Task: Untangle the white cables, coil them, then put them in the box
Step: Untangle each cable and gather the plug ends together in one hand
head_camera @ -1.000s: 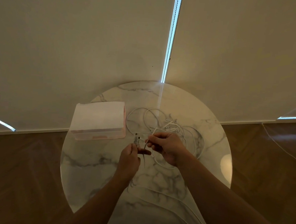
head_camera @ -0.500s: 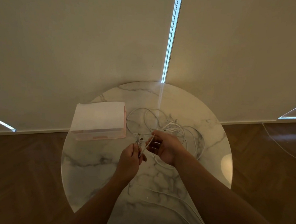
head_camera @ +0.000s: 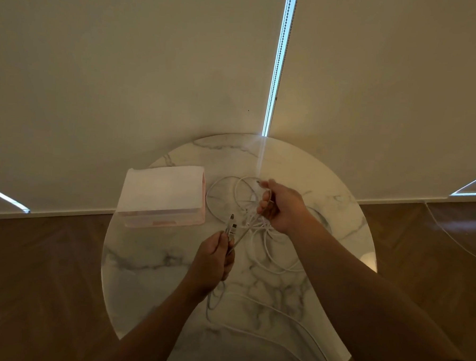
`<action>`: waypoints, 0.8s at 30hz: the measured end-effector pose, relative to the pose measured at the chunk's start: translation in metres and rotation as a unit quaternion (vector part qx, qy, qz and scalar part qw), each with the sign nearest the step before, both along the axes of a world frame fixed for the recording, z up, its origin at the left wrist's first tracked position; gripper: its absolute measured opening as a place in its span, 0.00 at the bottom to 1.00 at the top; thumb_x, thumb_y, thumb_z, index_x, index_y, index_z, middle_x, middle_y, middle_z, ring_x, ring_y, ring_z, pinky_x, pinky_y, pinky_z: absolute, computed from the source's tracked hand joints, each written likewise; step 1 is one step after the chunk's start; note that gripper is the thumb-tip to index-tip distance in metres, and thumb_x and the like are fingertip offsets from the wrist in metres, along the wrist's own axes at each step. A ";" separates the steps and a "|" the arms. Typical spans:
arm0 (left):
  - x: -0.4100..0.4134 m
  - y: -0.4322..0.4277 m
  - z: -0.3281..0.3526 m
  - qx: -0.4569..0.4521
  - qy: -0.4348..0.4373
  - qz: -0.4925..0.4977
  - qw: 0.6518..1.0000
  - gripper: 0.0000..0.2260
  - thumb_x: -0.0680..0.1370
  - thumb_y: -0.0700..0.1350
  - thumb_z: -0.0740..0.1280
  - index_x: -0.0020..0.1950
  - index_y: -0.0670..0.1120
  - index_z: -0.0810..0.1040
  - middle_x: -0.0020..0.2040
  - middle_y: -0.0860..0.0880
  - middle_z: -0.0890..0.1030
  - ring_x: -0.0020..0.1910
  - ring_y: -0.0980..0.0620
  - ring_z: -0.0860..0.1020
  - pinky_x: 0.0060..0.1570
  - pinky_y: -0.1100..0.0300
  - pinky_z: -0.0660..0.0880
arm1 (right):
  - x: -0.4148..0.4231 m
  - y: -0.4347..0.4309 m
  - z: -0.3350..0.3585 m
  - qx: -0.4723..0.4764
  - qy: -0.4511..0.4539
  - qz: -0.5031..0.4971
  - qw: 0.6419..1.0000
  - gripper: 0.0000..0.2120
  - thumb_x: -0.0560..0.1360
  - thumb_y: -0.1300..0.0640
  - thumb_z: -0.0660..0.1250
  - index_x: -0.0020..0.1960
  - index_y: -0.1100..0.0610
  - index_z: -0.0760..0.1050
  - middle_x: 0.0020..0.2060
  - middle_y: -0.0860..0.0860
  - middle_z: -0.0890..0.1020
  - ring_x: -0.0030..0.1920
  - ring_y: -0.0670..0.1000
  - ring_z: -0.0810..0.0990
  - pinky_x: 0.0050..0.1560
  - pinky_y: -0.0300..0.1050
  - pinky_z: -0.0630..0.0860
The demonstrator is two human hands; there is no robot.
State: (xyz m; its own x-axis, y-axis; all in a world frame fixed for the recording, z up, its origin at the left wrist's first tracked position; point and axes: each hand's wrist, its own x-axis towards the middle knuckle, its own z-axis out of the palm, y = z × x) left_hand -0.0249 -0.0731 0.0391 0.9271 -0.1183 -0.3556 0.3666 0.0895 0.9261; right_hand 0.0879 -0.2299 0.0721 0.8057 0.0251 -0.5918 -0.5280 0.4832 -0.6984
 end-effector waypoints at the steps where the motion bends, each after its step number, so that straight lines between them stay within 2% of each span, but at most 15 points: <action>1: 0.000 0.000 0.001 -0.002 -0.004 -0.003 1.000 0.14 0.86 0.43 0.49 0.43 0.42 0.65 0.28 0.50 0.61 0.24 0.55 0.56 0.21 0.66 0.56 | 0.001 -0.003 0.004 0.022 -0.053 0.016 0.998 0.09 0.81 0.57 0.61 0.54 0.62 0.76 0.27 0.54 0.74 0.24 0.50 0.72 0.27 0.43 0.73; 3: -0.001 0.000 0.002 -0.010 -0.012 -0.002 1.000 0.14 0.86 0.43 0.49 0.42 0.42 0.65 0.28 0.49 0.61 0.24 0.55 0.56 0.21 0.65 0.56 | 0.003 -0.009 0.011 0.086 -0.142 0.039 0.985 0.08 0.80 0.58 0.61 0.53 0.61 0.77 0.32 0.54 0.77 0.29 0.51 0.76 0.29 0.44 0.76; 5: -0.002 0.001 0.002 -0.015 -0.019 0.001 1.000 0.14 0.85 0.43 0.49 0.42 0.42 0.65 0.28 0.50 0.61 0.24 0.55 0.56 0.21 0.65 0.57 | 0.008 -0.016 0.013 0.094 -0.126 0.043 0.987 0.09 0.80 0.58 0.61 0.54 0.63 0.77 0.32 0.53 0.76 0.29 0.50 0.75 0.29 0.43 0.75; 8: -0.006 0.000 -0.001 -0.009 -0.022 -0.013 1.000 0.14 0.85 0.43 0.49 0.43 0.42 0.65 0.27 0.50 0.60 0.23 0.55 0.56 0.22 0.65 0.57 | 0.015 -0.027 0.007 -0.003 -0.006 0.059 0.998 0.10 0.82 0.56 0.58 0.54 0.62 0.74 0.23 0.50 0.66 0.20 0.47 0.64 0.22 0.38 0.67; 9: -0.008 -0.001 -0.002 -0.007 -0.020 -0.020 1.000 0.14 0.85 0.43 0.49 0.43 0.41 0.65 0.27 0.50 0.60 0.23 0.55 0.56 0.22 0.65 0.57 | 0.016 -0.029 0.005 -0.040 0.011 0.074 0.996 0.10 0.83 0.56 0.57 0.53 0.61 0.72 0.21 0.50 0.65 0.19 0.47 0.62 0.21 0.37 0.65; 11: -0.013 -0.003 -0.005 -0.005 -0.014 -0.032 0.999 0.14 0.85 0.43 0.49 0.43 0.41 0.65 0.27 0.51 0.61 0.23 0.56 0.56 0.21 0.65 0.57 | 0.016 -0.033 0.006 -0.082 -0.020 0.094 0.992 0.10 0.83 0.58 0.55 0.55 0.61 0.73 0.22 0.51 0.65 0.20 0.48 0.61 0.22 0.37 0.65; 13: -0.016 -0.004 -0.007 -0.005 -0.009 -0.035 0.999 0.14 0.85 0.43 0.49 0.43 0.41 0.65 0.26 0.52 0.62 0.23 0.56 0.56 0.21 0.66 0.57 | 0.017 -0.035 0.013 -0.030 -0.109 0.072 0.991 0.12 0.83 0.61 0.55 0.57 0.61 0.76 0.27 0.52 0.71 0.24 0.48 0.67 0.26 0.40 0.69; 15: -0.019 -0.003 -0.008 -0.008 -0.006 -0.033 0.999 0.14 0.85 0.42 0.49 0.43 0.41 0.65 0.26 0.52 0.62 0.23 0.56 0.57 0.21 0.65 0.57 | 0.019 -0.039 0.022 0.085 -0.177 0.039 0.980 0.12 0.81 0.65 0.55 0.55 0.61 0.77 0.33 0.52 0.75 0.30 0.48 0.71 0.31 0.41 0.72; 17: -0.020 -0.001 -0.009 -0.006 -0.006 -0.033 0.999 0.13 0.85 0.42 0.49 0.43 0.41 0.66 0.26 0.52 0.62 0.23 0.56 0.57 0.22 0.65 0.57 | 0.024 -0.043 0.024 0.125 -0.174 0.027 0.976 0.10 0.79 0.66 0.56 0.53 0.62 0.76 0.32 0.52 0.74 0.29 0.47 0.68 0.30 0.39 0.68; 18: -0.021 0.000 -0.010 -0.004 -0.005 -0.033 0.999 0.13 0.85 0.42 0.49 0.43 0.41 0.66 0.26 0.52 0.62 0.22 0.56 0.57 0.22 0.65 0.57 | 0.025 -0.045 0.022 0.107 -0.144 0.031 0.983 0.09 0.80 0.64 0.57 0.52 0.62 0.76 0.29 0.51 0.71 0.27 0.47 0.64 0.27 0.39 0.65; 21: -0.023 0.000 -0.011 -0.005 -0.001 -0.035 0.999 0.14 0.85 0.42 0.49 0.42 0.41 0.65 0.26 0.52 0.62 0.22 0.56 0.57 0.21 0.65 0.57 | 0.026 -0.048 0.010 -0.053 -0.061 0.074 0.994 0.13 0.83 0.57 0.56 0.54 0.64 0.76 0.24 0.48 0.63 0.23 0.46 0.57 0.21 0.38 0.56; 22: -0.024 0.000 -0.011 -0.007 0.001 -0.034 0.999 0.14 0.85 0.42 0.50 0.42 0.41 0.65 0.26 0.52 0.62 0.22 0.57 0.56 0.21 0.66 0.57 | 0.025 -0.048 0.008 -0.086 -0.068 0.084 0.990 0.14 0.83 0.57 0.56 0.55 0.64 0.76 0.24 0.49 0.62 0.23 0.46 0.57 0.22 0.38 0.55; 24: -0.026 0.001 -0.011 -0.006 0.001 -0.031 0.999 0.14 0.85 0.41 0.50 0.42 0.41 0.65 0.26 0.52 0.62 0.22 0.56 0.57 0.22 0.66 0.57 | 0.021 -0.046 0.008 -0.086 -0.143 0.070 0.983 0.12 0.83 0.59 0.57 0.57 0.63 0.78 0.27 0.51 0.65 0.26 0.48 0.59 0.24 0.39 0.57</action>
